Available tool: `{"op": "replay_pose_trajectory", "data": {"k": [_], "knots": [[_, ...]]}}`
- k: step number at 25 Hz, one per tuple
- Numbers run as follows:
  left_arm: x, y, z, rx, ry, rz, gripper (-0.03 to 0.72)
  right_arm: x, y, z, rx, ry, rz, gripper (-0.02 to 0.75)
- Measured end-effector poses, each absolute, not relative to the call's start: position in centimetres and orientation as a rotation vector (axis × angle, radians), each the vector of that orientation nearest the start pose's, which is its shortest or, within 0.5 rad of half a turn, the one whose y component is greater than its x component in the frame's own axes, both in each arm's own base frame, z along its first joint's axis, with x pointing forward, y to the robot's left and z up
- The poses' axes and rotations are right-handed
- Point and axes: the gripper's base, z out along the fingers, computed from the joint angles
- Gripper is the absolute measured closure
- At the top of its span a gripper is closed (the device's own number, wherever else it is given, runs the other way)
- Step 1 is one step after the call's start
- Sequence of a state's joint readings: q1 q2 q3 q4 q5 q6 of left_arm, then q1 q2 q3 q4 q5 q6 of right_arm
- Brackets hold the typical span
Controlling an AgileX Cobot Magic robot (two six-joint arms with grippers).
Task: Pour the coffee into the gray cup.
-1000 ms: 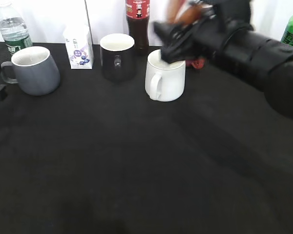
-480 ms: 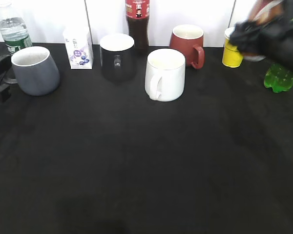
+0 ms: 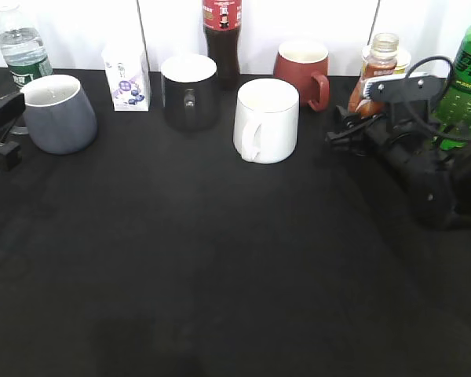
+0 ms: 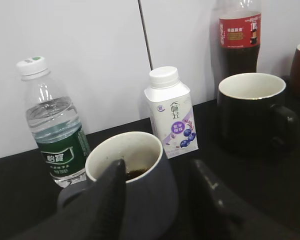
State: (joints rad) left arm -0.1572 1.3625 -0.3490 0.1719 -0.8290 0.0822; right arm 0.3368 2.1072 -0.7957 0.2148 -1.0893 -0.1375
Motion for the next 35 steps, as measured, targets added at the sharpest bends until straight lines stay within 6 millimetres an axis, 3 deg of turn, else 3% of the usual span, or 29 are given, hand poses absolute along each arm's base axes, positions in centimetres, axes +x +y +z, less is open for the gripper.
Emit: {"op": "replay_pose_trajectory", "data": {"k": [2, 5, 7, 13, 18, 21, 23, 26, 29, 32, 35], "knots": [[23.2, -4.9, 21.0, 0.401, 1.627, -0.075, 0.369, 35.6, 10.7, 9.7, -0.186, 1.709, 0.060, 0.208], [23.2, -5.0, 21.0, 0.415, 1.625, -0.077, 0.369, 35.6, 10.7, 9.8, -0.177, 1.689, 0.060, 0.125], [23.2, -5.0, 21.0, 0.416, 1.625, -0.077, 0.369, 35.6, 10.4, 9.7, -0.157, 1.697, 0.050, 0.115], [23.2, -5.0, 21.0, 0.421, 1.624, -0.077, 0.369, 31.6, 9.1, 11.4, -0.174, 1.735, 0.047, 0.116], [23.2, -5.0, 20.0, 0.420, 1.767, -0.088, 0.369, 29.0, 9.5, 16.8, -0.298, 1.805, 0.135, 0.139], [23.7, -6.8, 19.6, 0.487, 1.988, -0.112, 0.369, 27.5, 9.5, 19.8, -0.375, 2.116, 0.164, 0.139], [23.5, -7.9, 19.4, 0.542, 2.243, -0.089, 0.369, 26.2, 9.4, 21.0, -0.443, 2.352, 0.168, 0.141], [22.6, -8.5, 20.7, 0.493, 2.643, -0.105, 0.369, 25.0, 9.4, 23.2, -0.469, 2.626, 0.183, 0.142], [21.6, -9.1, 23.8, 0.455, 2.926, -0.194, 0.369, 24.3, 9.3, 24.9, -0.499, 2.799, 0.178, 0.142], [20.2, -9.2, 26.4, 0.463, 3.020, -0.273, 0.369, 23.0, 8.9, 26.5, -0.505, 2.798, 0.183, 0.142], [17.4, -8.4, 29.9, 0.462, 2.895, -0.331, 0.369, 20.3, 7.9, 29.9, -0.496, 2.697, 0.204, 0.143]]}}
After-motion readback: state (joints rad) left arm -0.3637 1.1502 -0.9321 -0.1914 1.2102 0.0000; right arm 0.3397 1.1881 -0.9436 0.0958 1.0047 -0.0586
